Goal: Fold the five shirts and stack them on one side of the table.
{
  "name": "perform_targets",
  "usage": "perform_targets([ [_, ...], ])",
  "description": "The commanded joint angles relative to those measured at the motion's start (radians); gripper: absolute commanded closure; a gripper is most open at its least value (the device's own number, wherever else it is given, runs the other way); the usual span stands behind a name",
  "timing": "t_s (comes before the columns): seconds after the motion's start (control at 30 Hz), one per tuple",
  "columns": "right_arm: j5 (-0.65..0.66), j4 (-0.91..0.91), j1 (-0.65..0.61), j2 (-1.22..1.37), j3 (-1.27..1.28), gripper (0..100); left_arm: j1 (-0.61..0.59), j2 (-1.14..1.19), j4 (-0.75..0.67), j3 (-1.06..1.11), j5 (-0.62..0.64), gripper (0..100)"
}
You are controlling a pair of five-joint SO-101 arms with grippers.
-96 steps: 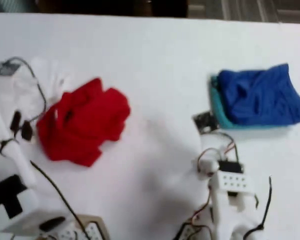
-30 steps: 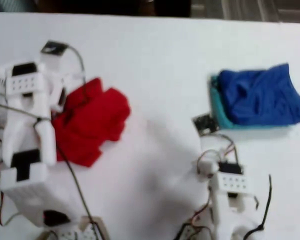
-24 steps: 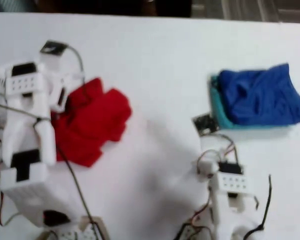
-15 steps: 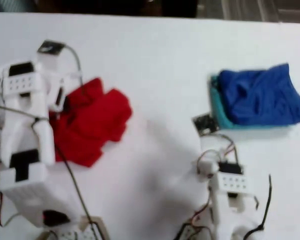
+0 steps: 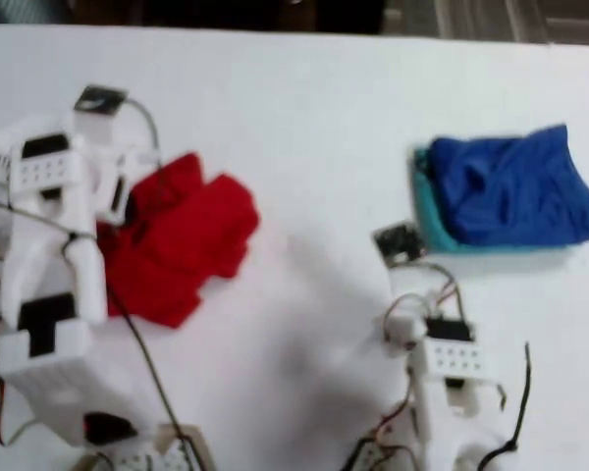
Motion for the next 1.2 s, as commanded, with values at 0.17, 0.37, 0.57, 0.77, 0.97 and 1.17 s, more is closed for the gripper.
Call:
perform_targets([
  [0.17, -0.008, -0.016, -0.008, -0.005, -0.005, 97.8, 0.002, -0.006, 0.044, -0.001, -0.003, 90],
  [0.37, -0.008, -0.016, -0.008, -0.004, -0.005, 97.8, 0.006, -0.008, 0.115, -0.004, 0.098, 79],
  [0.57, -0.008, -0.016, -0.008, -0.004, -0.005, 97.8, 0.008, -0.008, 0.129, -0.004, 0.226, 79],
  [0.77, -0.008, -0.016, -0.008, -0.004, -0.005, 97.8, 0.011, -0.006, 0.144, 0.004, 0.359, 79],
  [0.97, -0.008, -0.016, -0.008, -0.004, -0.005, 97.8, 0.106, -0.005, 0.141, 0.004, 0.376, 87],
  [1.17, -0.008, -0.016, -0.008, -0.004, -0.005, 97.8, 0.150, 0.063, 0.137, -0.007, 0.377, 98],
])
